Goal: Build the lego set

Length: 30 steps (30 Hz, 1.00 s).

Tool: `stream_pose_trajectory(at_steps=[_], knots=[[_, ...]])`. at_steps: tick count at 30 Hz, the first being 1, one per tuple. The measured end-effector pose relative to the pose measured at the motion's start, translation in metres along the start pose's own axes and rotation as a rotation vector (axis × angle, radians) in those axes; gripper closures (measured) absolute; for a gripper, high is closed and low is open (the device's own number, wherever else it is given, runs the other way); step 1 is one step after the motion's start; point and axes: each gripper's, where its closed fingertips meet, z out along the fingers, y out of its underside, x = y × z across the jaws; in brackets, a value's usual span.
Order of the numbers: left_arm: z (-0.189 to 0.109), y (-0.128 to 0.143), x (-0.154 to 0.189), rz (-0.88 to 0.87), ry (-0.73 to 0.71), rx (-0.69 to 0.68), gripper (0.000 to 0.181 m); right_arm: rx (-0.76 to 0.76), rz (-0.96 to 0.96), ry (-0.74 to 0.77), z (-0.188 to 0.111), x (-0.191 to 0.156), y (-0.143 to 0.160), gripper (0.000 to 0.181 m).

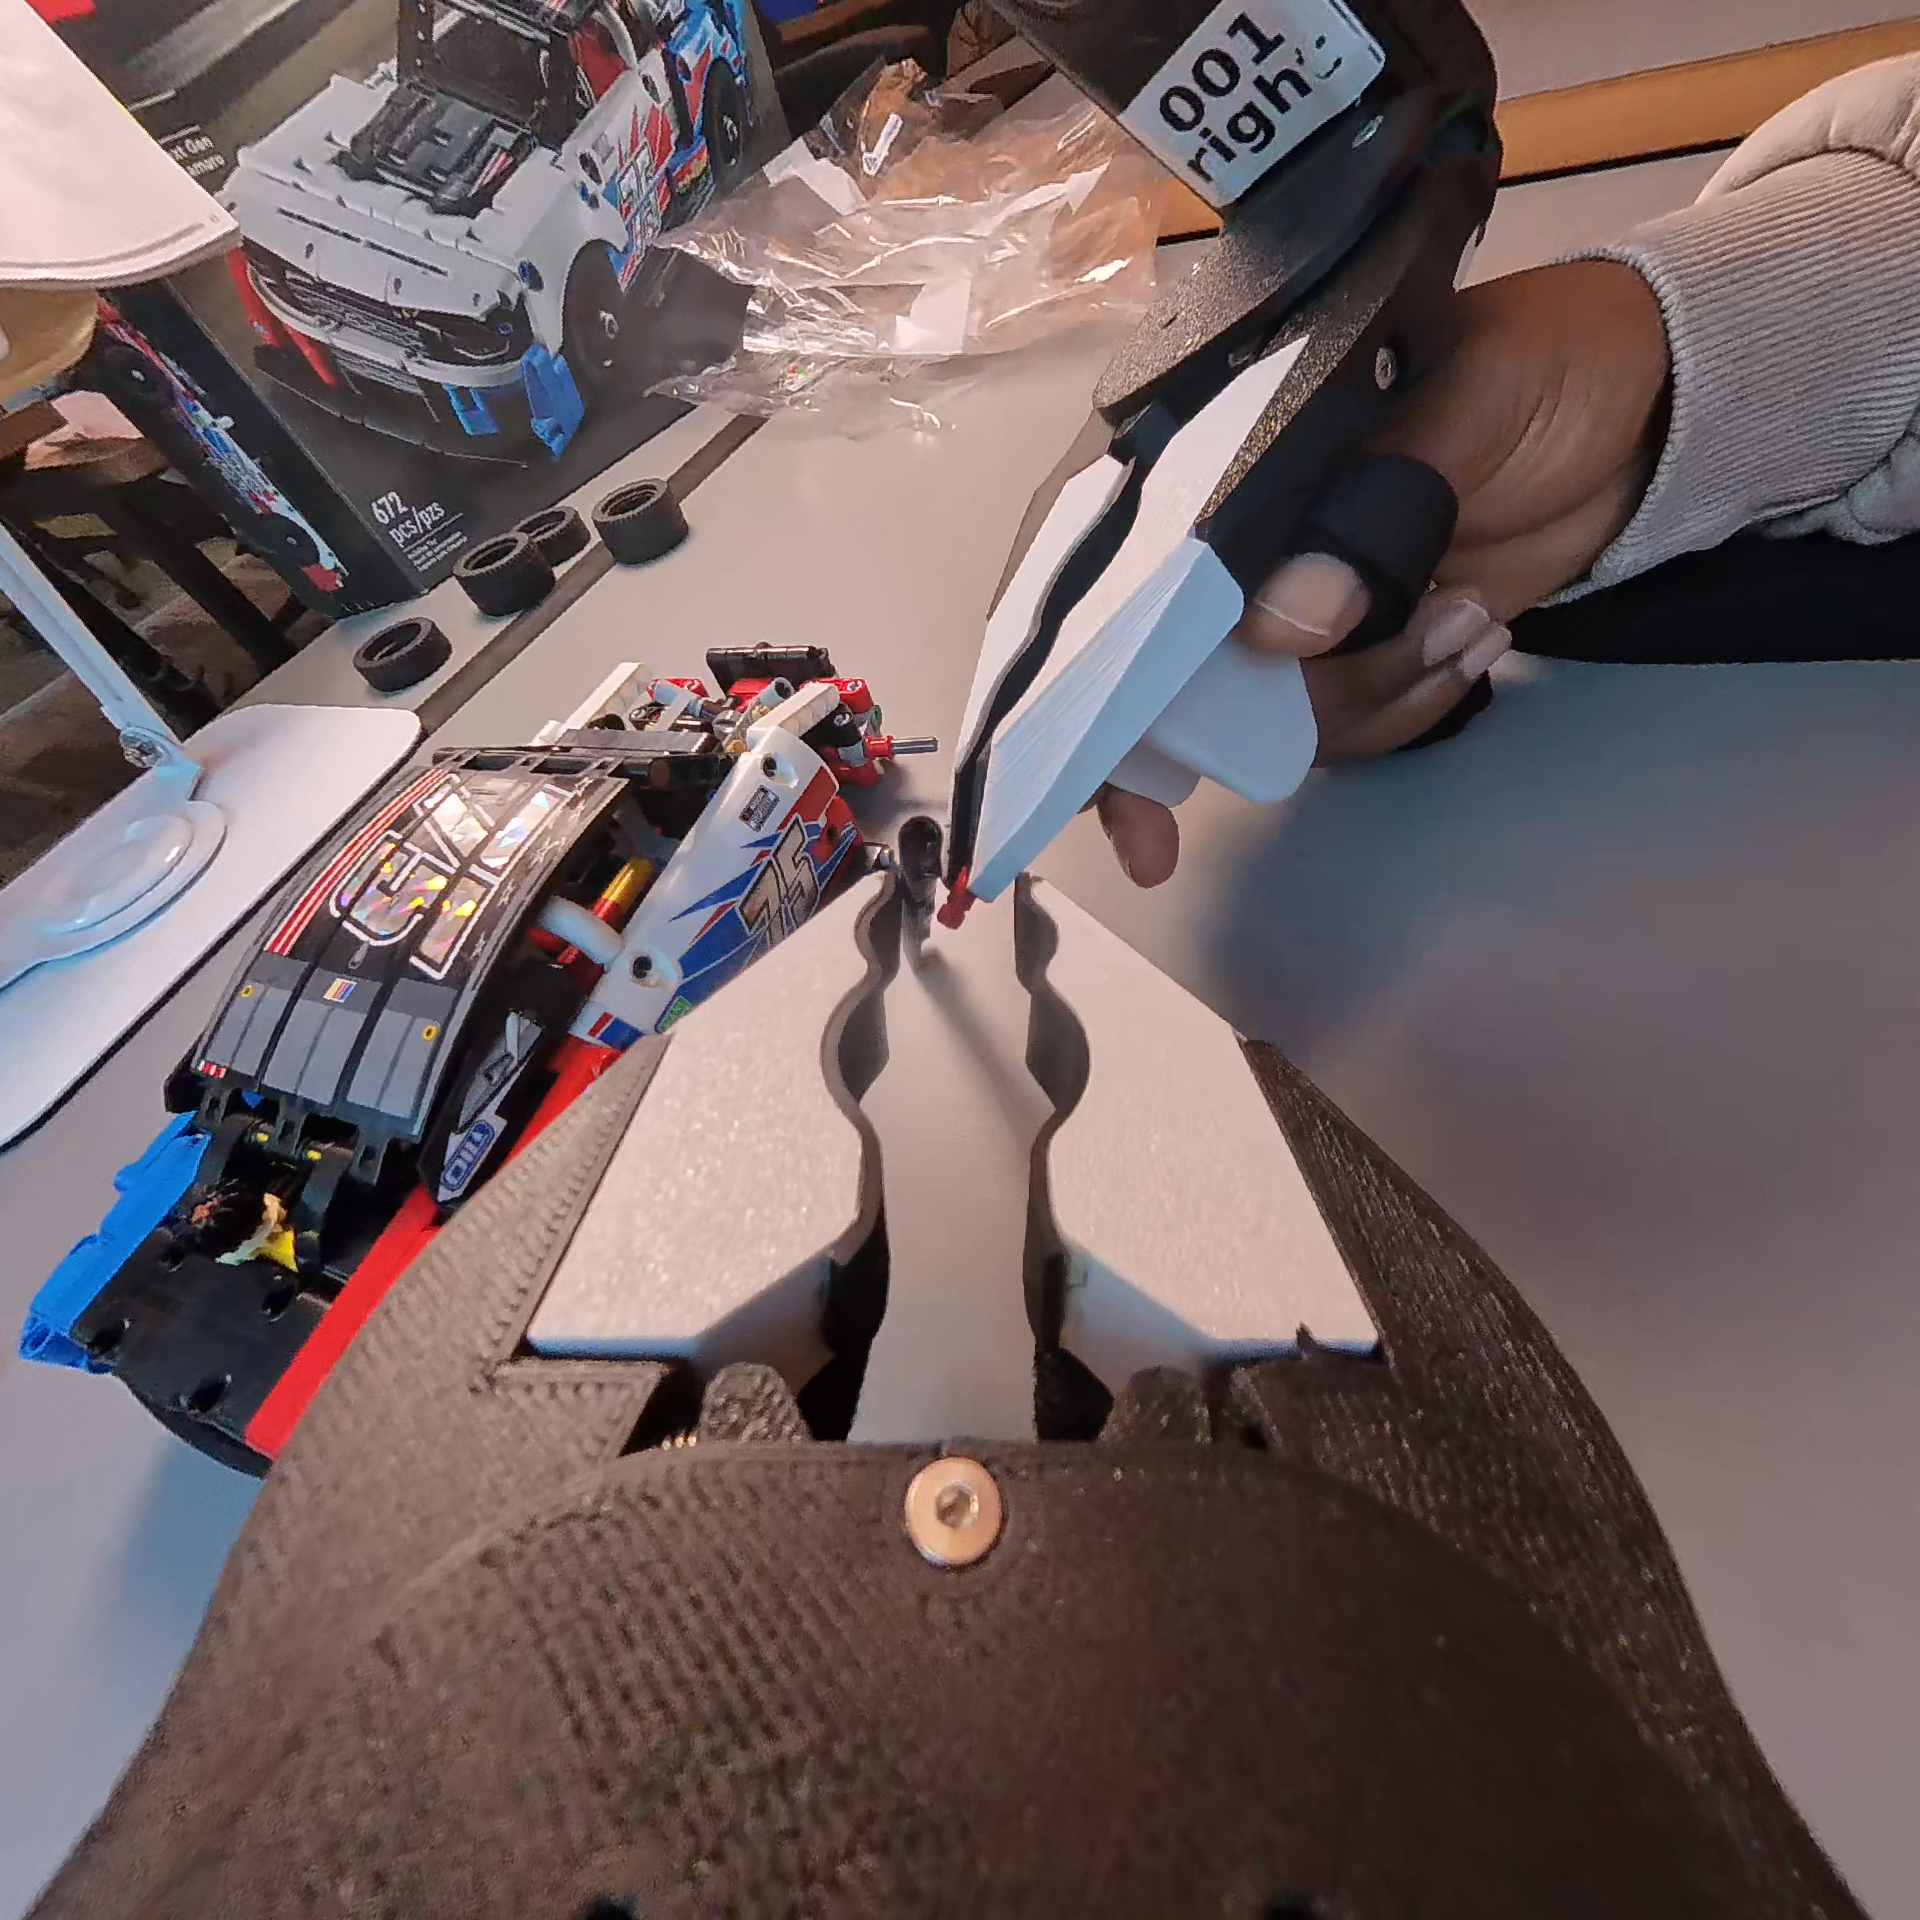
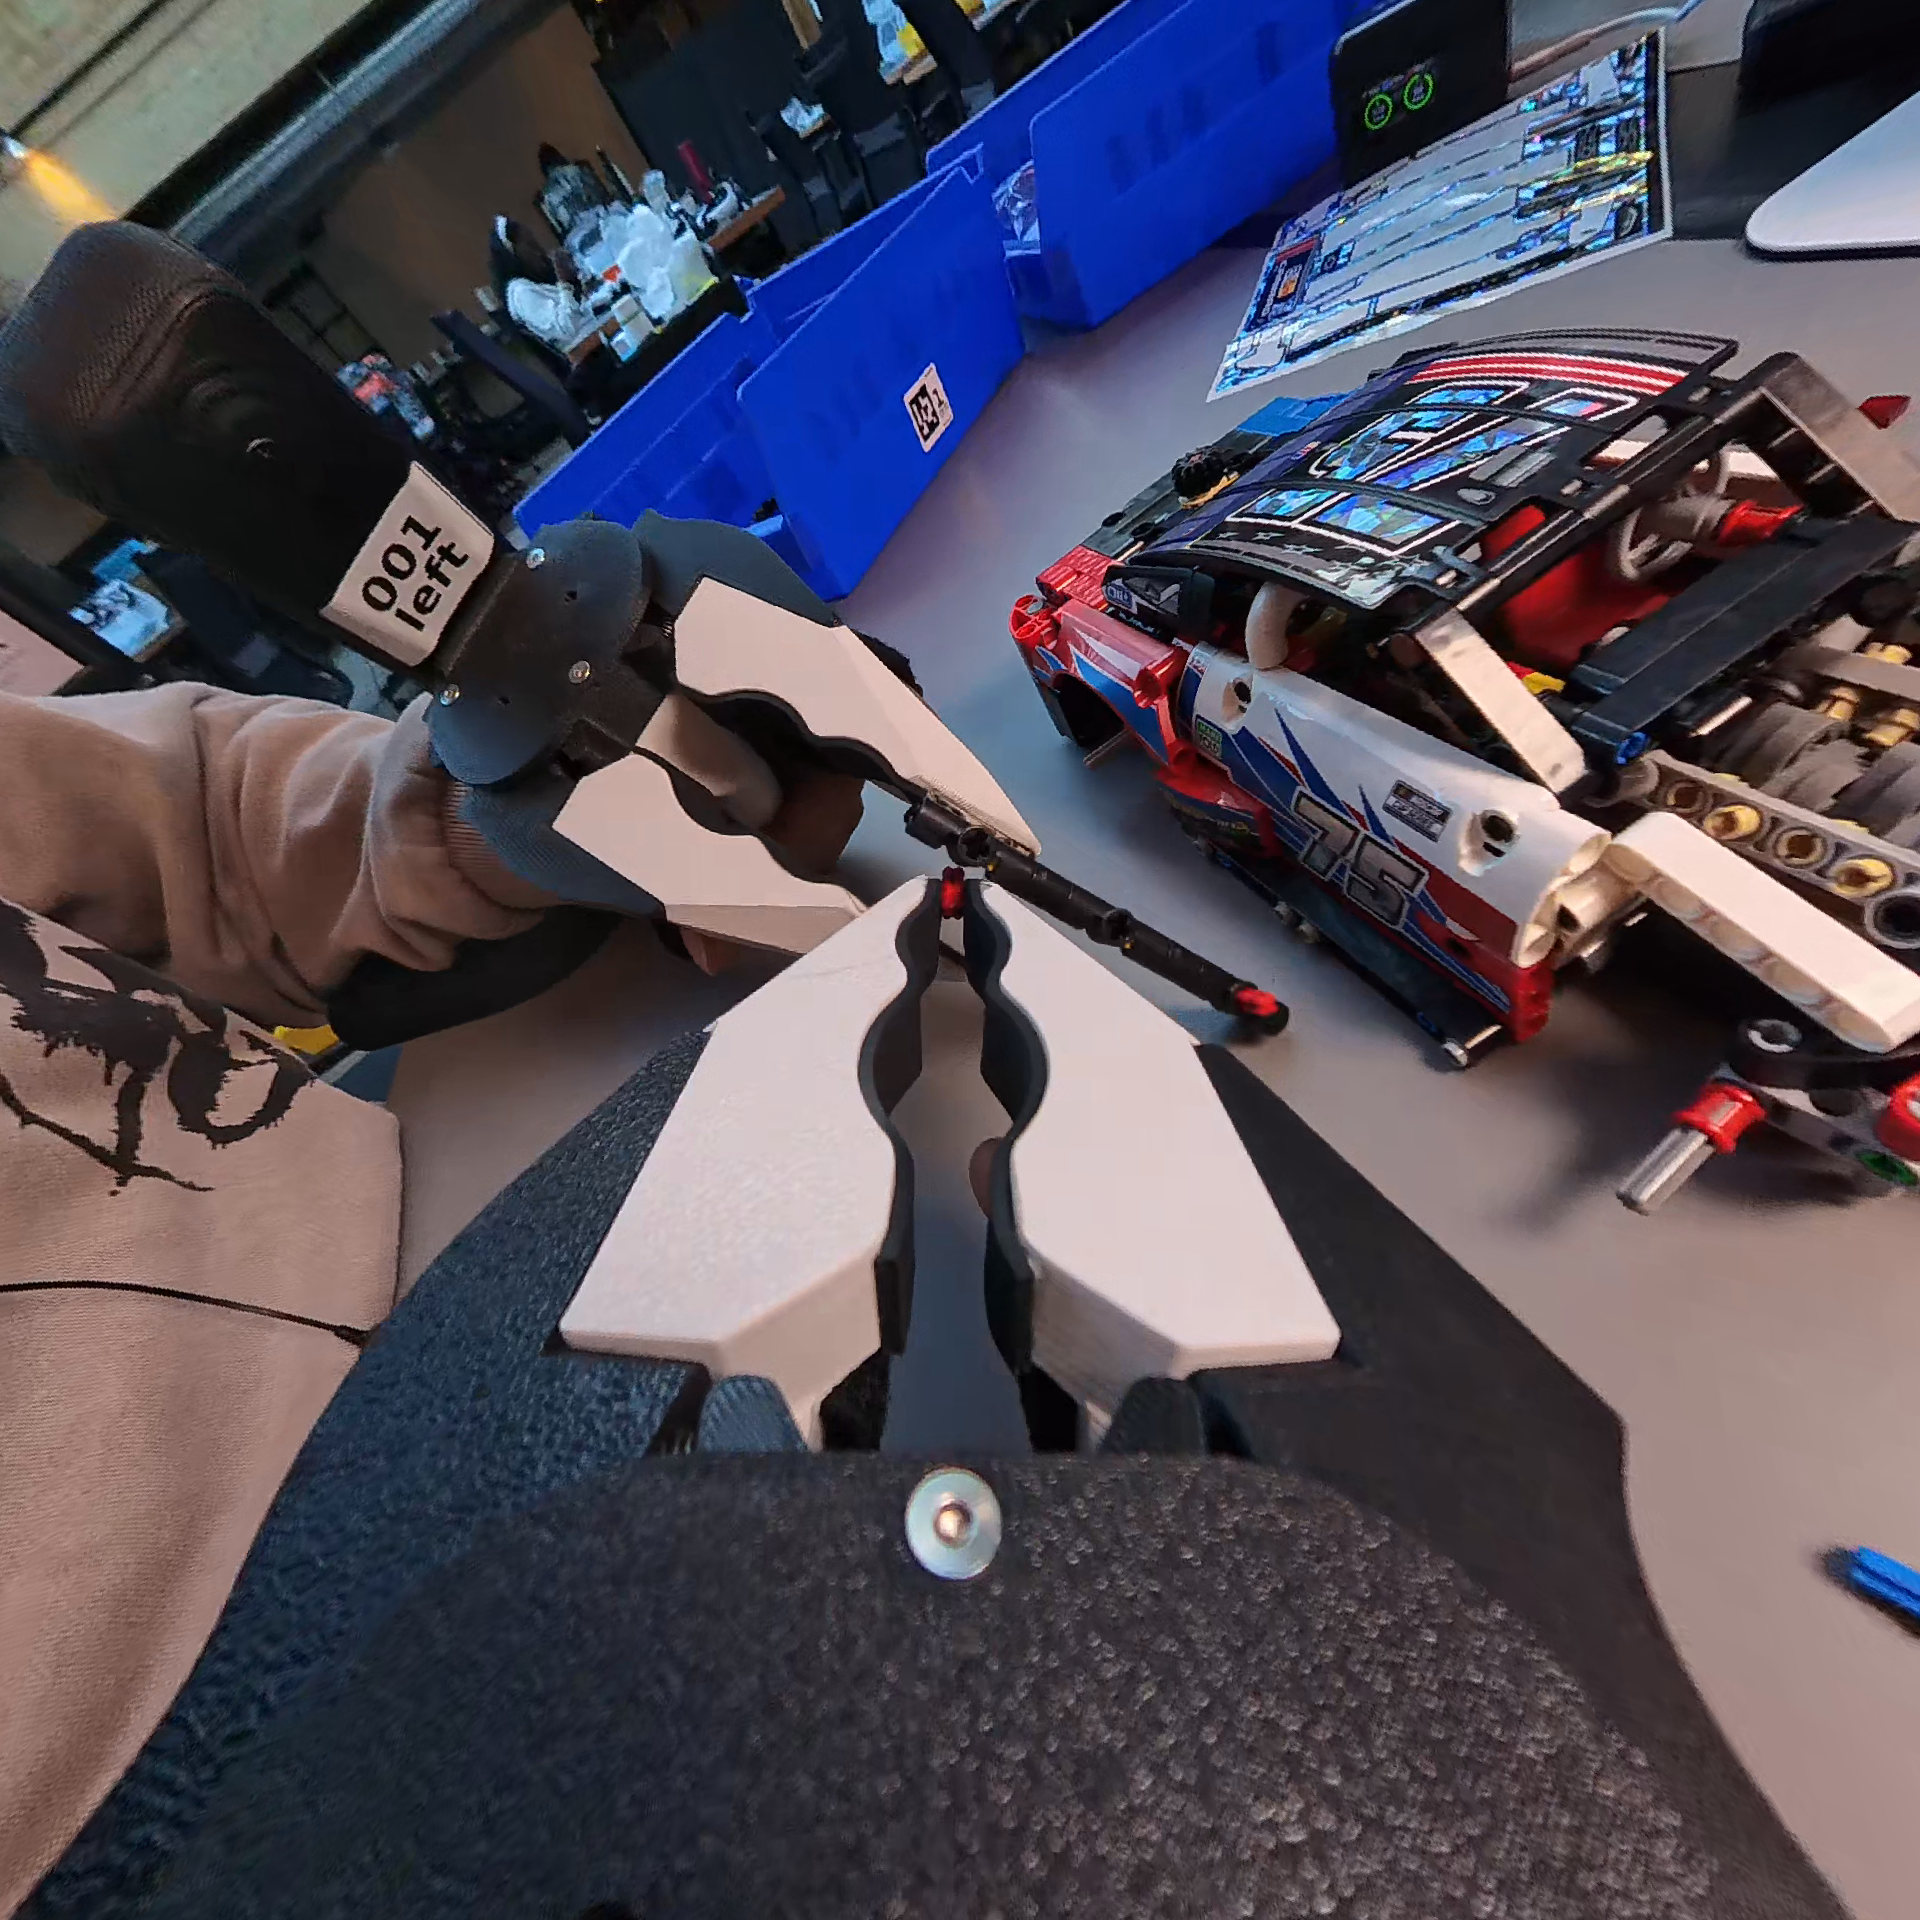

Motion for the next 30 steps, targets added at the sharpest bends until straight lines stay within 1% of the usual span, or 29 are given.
stream_pose_trajectory(at_steps=[1,5,7,9,16,19,20,22,25,30], knots=[[0.0,0.0,0.0,0.017,-0.006,-0.005,0.163,0.0,0.002,0.003,0.0,0.0,0.0,0.18],[-0.001,0.003,-0.003,0.088,-0.037,-0.021,0.17,0.006,0.001,0.005,-0.003,0.001,-0.002,0.18],[-0.003,0.002,-0.001,0.111,-0.02,-0.009,0.174,-0.009,-0.007,-0.009,-0.005,0.0,0.0,0.18],[-0.004,0.001,0.002,0.098,0.006,0.009,0.175,-0.026,-0.004,-0.033,-0.007,-0.003,0.001,0.18],[-0.004,-0.004,0.0,-0.007,0.057,0.058,0.175,-0.039,0.009,-0.032,-0.012,0.002,0.002,0.18],[-0.002,-0.003,-0.003,-0.011,0.048,0.045,0.176,-0.053,0.005,-0.023,-0.015,0.005,0.004,0.18],[0.0,0.0,-0.004,-0.004,0.04,0.027,0.179,-0.057,0.006,-0.021,-0.015,0.006,0.004,0.18],[0.001,0.001,-0.006,0.011,0.03,0.019,0.181,-0.072,0.002,-0.018,-0.016,0.006,0.007,0.18],[0.001,-0.002,-0.007,0.018,0.035,0.032,0.181,-0.088,-0.036,0.015,-0.019,0.011,0.008,0.18],[-0.005,-0.01,-0.004,0.024,0.056,0.05,0.181,-0.099,-0.199,0.153,-0.033,0.03,0.003,0.18]])
